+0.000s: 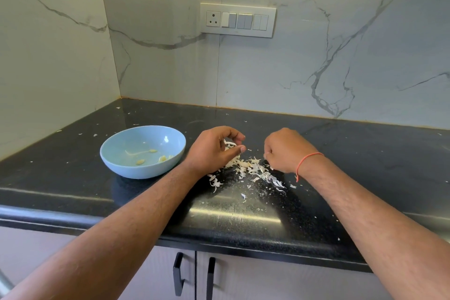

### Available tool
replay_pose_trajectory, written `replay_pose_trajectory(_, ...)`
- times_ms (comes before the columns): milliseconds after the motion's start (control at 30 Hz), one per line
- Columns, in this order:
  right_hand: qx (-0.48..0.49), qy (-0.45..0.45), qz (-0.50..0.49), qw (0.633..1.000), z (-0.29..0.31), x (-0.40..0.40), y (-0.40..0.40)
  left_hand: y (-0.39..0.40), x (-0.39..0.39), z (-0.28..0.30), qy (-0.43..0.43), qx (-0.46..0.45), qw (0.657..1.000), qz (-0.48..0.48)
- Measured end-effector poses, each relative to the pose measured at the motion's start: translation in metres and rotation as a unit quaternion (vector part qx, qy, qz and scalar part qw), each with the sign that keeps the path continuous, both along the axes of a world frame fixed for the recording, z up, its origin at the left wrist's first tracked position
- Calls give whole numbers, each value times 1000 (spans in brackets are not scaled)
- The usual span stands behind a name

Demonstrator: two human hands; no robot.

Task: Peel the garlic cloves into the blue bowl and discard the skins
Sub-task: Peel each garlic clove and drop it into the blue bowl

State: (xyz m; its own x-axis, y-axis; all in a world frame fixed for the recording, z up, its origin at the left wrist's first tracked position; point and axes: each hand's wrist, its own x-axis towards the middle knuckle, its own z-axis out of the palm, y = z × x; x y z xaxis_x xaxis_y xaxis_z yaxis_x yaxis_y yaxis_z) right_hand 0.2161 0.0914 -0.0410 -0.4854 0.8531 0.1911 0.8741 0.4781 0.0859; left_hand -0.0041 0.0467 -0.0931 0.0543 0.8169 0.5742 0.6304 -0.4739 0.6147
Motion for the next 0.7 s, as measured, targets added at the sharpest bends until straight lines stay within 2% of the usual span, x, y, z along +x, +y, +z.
replay_pose_trajectory(100, 3, 30, 8, 1000, 8, 1, 5, 1, -1, 0, 1, -3, 1000, 0)
replay_pose_trajectory(200, -33, -5, 2, 999, 2, -3, 4, 0, -1, -1, 5, -5, 1000, 1)
replay_pose_trajectory(267, -25, 50, 8, 998, 5, -3, 5, 1, -1, 0, 8, -6, 1000, 2)
replay_pose_trajectory(333, -8, 142, 31, 989, 10, -5, 0, 1, -1, 1, 9, -7, 1000, 0)
replay_pose_trajectory(433, -27, 293, 66, 953, 2, -15, -10, 1, 0, 1, 7, -7, 1000, -8)
replay_pose_trajectory(533, -69, 374, 80, 921, -16, -20, -12, 0, 0, 1, 5, 3, 1000, -4)
replay_pose_trajectory(633, -140, 462, 77, 872, -24, -17, -9, -1, -1, 2, 10, 14, 1000, -2)
replay_pose_trajectory(700, -176, 490, 76, 850, -27, -17, -8, 0, -1, 2, 10, 10, 1000, 3)
